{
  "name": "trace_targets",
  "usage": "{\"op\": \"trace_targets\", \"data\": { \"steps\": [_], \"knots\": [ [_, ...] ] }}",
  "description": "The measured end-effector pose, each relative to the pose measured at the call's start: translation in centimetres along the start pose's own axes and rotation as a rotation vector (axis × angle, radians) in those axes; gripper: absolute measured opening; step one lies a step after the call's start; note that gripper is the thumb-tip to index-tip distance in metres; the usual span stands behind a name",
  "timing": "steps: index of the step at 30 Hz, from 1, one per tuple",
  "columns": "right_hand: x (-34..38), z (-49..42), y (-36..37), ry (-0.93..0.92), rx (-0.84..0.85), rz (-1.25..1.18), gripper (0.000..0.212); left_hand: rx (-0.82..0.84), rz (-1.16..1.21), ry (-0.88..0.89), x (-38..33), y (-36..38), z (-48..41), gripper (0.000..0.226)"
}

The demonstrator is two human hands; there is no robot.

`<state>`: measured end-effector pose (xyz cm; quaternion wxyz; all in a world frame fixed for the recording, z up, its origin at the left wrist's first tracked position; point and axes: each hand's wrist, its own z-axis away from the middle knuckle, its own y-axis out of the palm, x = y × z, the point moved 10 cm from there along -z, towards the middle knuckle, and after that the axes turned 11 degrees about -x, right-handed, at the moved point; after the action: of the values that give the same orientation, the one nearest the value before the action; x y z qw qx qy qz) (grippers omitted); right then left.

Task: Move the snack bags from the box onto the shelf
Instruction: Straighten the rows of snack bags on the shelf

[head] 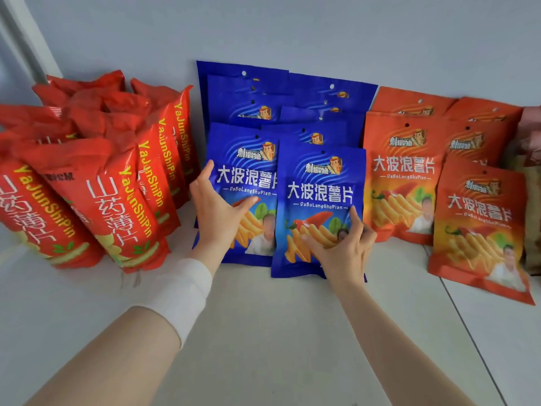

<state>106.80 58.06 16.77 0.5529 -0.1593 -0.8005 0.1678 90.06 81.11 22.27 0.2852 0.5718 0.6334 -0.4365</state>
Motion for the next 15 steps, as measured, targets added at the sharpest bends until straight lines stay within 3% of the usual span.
{"op": "trace_targets", "data": {
  "steps": [7,15],
  "knots": [
    [-0.2,-1.5,1.8,0.039,0.085,0.066,0.118,0.125,-0.053,0.009,1.1,2.4,-2.4,0.111],
    [1.2,-1.4,0.5,-0.021,-0.190,0.037,0.118,-0.046,-0.085,0.128,-0.2,1.9,-3.1,0.107]
  ]
}}
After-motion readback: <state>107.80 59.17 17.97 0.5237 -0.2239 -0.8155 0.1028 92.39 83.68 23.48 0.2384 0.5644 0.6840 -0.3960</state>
